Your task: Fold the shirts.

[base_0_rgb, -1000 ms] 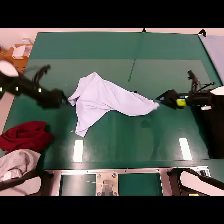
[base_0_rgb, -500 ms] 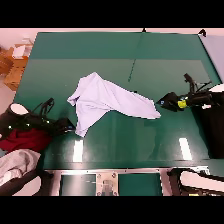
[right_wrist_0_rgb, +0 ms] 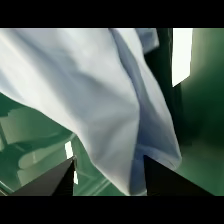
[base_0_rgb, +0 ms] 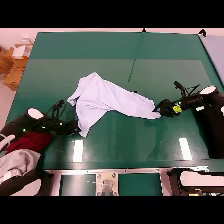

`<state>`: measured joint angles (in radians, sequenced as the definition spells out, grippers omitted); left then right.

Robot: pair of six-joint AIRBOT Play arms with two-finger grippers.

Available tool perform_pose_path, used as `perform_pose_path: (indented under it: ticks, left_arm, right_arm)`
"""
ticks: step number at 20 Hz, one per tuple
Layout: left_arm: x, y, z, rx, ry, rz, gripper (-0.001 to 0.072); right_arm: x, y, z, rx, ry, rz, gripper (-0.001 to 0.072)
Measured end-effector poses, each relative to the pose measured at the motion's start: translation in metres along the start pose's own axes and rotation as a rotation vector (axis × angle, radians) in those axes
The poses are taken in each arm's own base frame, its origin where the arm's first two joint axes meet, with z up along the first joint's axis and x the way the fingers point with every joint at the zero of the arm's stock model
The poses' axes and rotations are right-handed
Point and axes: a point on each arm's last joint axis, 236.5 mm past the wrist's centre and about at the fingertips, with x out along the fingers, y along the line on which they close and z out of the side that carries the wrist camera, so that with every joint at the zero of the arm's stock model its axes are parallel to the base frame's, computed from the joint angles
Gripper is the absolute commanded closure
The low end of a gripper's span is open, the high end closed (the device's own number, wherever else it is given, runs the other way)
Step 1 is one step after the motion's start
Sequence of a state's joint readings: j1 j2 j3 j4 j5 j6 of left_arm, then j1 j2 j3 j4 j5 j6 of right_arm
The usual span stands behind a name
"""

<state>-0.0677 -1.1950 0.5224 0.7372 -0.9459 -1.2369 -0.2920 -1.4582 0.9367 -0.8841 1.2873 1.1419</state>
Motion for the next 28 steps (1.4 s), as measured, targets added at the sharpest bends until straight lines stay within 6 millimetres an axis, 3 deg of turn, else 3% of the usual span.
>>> perform_pose_path:
  ticks: [2, 3, 4, 6, 8, 11, 14, 16, 17, 19, 21, 22, 24, 26, 28]
  left_arm:
    - [0.0, -0.003, 0.001, 0.013, 0.002, -0.006, 0.0683]
    - [0.0, -0.006, 0.002, 0.018, 0.004, -0.011, 0.0683]
    - [-0.001, -0.007, 0.004, 0.025, 0.0, -0.013, 0.0683]
    - [-0.005, -0.014, 0.01, 0.045, -0.01, -0.02, 0.0683]
    - [-0.012, -0.024, 0.02, 0.078, -0.026, -0.029, 0.0684]
    - [-0.033, -0.047, 0.039, 0.162, -0.042, -0.036, 0.0684]
    - [-0.075, -0.076, 0.064, 0.283, -0.083, -0.001, 0.0684]
    - [-0.128, -0.105, 0.087, 0.396, -0.174, 0.061, 0.0684]
    - [-0.164, -0.123, 0.098, 0.461, -0.25, 0.105, 0.0684]
    - [-0.25, -0.163, 0.113, 0.579, -0.449, 0.198, 0.0683]
    - [-0.346, -0.206, 0.109, 0.672, -0.691, 0.28, 0.0684]
    - [-0.393, -0.226, 0.098, 0.709, -0.815, 0.308, 0.0684]
    - [-0.479, -0.264, 0.059, 0.776, -1.061, 0.335, 0.0684]
    - [-0.533, -0.285, 0.016, 0.819, -1.236, 0.34, 0.0684]
    - [-0.569, -0.295, -0.02, 0.848, -1.363, 0.345, 0.0684]
  right_arm:
    - [0.001, 0.0, -0.01, 0.003, 0.038, 0.006, 0.0228]
    - [0.003, -0.002, -0.013, 0.006, 0.049, 0.005, 0.0267]
    - [0.006, -0.003, -0.016, 0.005, 0.058, 0.002, 0.0367]
    - [0.014, -0.002, -0.02, -0.012, 0.075, -0.004, 0.0387]
    - [0.023, 0.0, -0.023, -0.031, 0.091, -0.011, 0.0691]
    - [0.031, 0.009, -0.021, -0.065, 0.098, -0.015, 0.0691]
    - [0.011, 0.046, -0.007, -0.127, 0.059, 0.052, 0.0691]
    - [-0.031, 0.095, 0.013, -0.22, -0.034, 0.125, 0.0691]
    - [-0.061, 0.123, 0.024, -0.273, -0.111, 0.163, 0.0691]
    - [-0.142, 0.188, 0.041, -0.397, -0.32, 0.236, 0.0691]
    - [-0.233, 0.247, 0.038, -0.514, -0.558, 0.266, 0.0691]
    - [-0.28, 0.275, 0.028, -0.57, -0.688, 0.265, 0.0691]
    - [-0.358, 0.319, -0.005, -0.666, -0.924, 0.239, 0.0691]
    - [-0.413, 0.354, -0.045, -0.743, -1.124, 0.2, 0.0691]
    - [-0.451, 0.382, -0.085, -0.801, -1.301, 0.15, 0.0691]
